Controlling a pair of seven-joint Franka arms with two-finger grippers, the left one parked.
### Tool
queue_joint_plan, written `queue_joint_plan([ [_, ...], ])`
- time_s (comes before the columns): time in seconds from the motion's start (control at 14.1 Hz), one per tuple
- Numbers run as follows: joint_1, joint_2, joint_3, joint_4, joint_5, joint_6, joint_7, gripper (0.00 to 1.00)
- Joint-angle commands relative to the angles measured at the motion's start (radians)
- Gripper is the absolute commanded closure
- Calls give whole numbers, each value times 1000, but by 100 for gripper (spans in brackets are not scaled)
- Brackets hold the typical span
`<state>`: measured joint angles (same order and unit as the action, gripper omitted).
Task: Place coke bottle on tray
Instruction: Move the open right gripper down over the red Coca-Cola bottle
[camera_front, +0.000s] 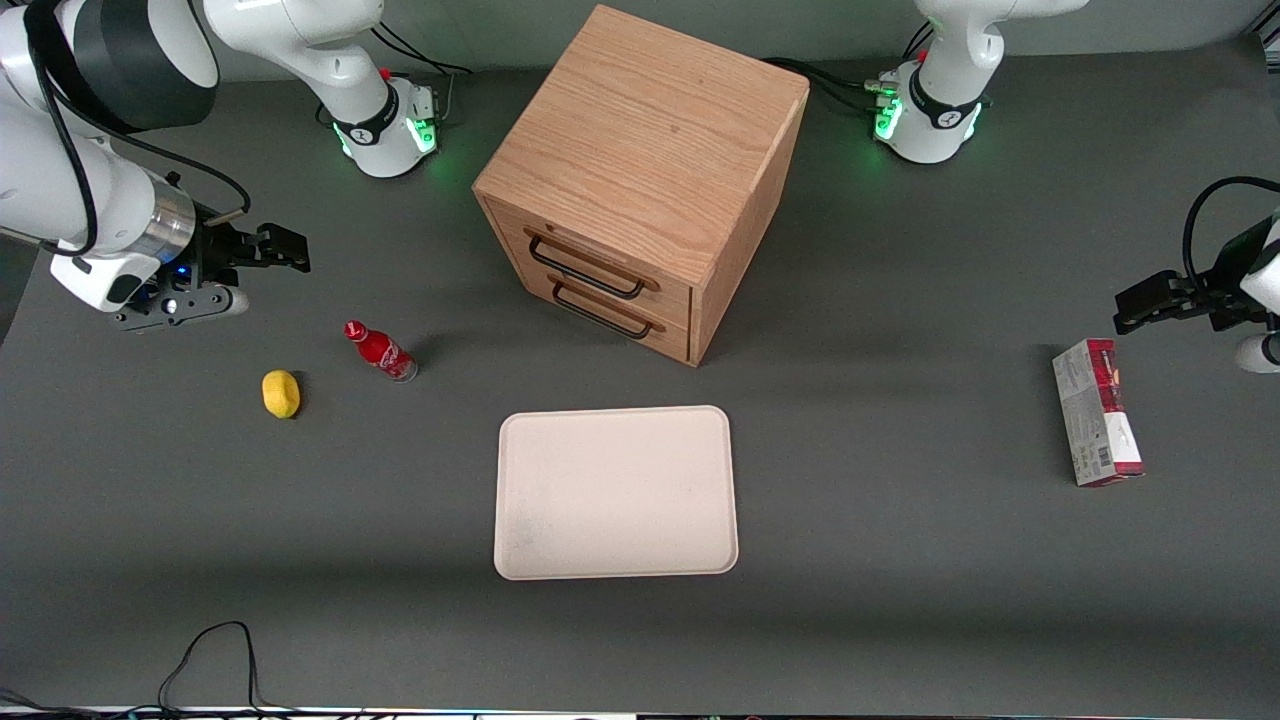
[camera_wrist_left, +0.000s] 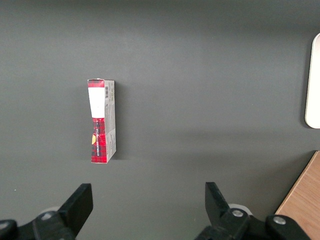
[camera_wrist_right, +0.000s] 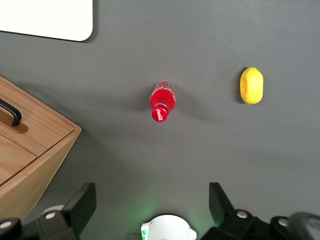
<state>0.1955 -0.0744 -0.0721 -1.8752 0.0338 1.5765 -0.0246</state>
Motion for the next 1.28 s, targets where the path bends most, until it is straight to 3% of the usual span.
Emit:
queue_joint_plan([
  [0.0,16,-34,-3,-51,3,34,-12,0],
  [0.14,16,-35,-3,-73,3,62,-12,0],
  [0.71,21,-38,-2,-370,3,451,-12,0],
  [1.21,32,54,-2,-490,3,718,-12,0],
])
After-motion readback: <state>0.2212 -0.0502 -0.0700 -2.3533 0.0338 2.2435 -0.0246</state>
